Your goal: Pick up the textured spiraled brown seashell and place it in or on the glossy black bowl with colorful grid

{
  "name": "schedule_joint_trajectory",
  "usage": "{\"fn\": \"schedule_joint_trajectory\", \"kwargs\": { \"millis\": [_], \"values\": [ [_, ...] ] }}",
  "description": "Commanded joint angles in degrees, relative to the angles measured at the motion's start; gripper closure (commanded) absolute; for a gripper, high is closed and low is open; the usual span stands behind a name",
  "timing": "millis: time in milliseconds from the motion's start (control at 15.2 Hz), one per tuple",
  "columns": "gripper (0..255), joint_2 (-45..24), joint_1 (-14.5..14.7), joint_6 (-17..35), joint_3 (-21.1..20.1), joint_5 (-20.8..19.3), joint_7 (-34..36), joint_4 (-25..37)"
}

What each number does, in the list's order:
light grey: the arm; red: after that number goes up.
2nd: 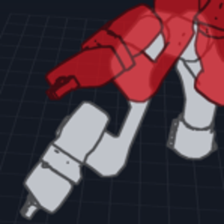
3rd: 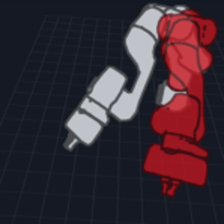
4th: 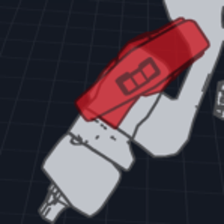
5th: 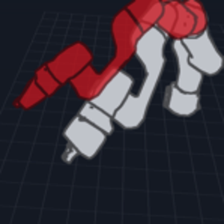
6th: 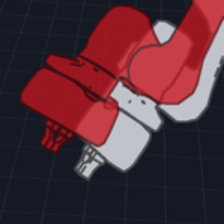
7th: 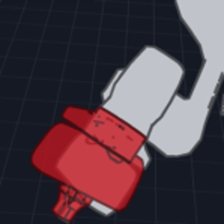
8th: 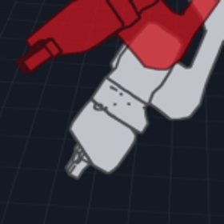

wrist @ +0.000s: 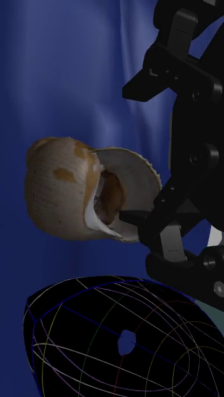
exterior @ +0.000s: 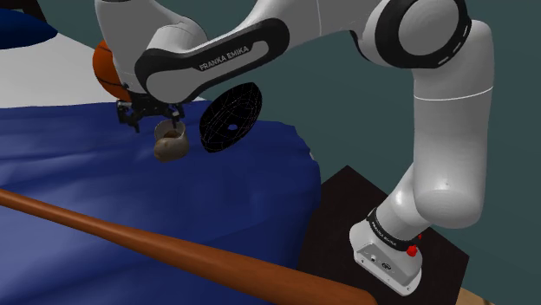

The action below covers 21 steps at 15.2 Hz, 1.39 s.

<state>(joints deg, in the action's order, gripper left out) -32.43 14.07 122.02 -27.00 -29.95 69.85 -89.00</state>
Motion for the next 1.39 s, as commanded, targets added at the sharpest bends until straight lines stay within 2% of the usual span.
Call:
{"fn": "schedule_joint_trajectory", "kwargs": {
  "millis": [0,330,396,990,1056,1188,1254,1320],
  "values": [
    [0,-0.1,0.0,0.3,0.1,-0.1,0.1,-0.2],
    [0,-0.1,0.0,0.3,0.1,-0.1,0.1,-0.2],
    [255,-0.1,0.0,0.3,0.1,-0.1,0.1,-0.2],
    [255,0.2,0.0,0.5,0.0,-0.1,0.1,-0.3],
    [0,0.2,0.0,0.5,0.0,-0.1,0.1,-0.3],
    [0,-6.3,-1.0,-12.4,0.5,11.9,9.5,14.7],
    [0,-8.7,-1.8,-16.5,0.7,16.1,13.9,19.9],
    [0,-8.9,-1.9,-15.8,0.5,15.9,14.0,19.3]
  ]
}}
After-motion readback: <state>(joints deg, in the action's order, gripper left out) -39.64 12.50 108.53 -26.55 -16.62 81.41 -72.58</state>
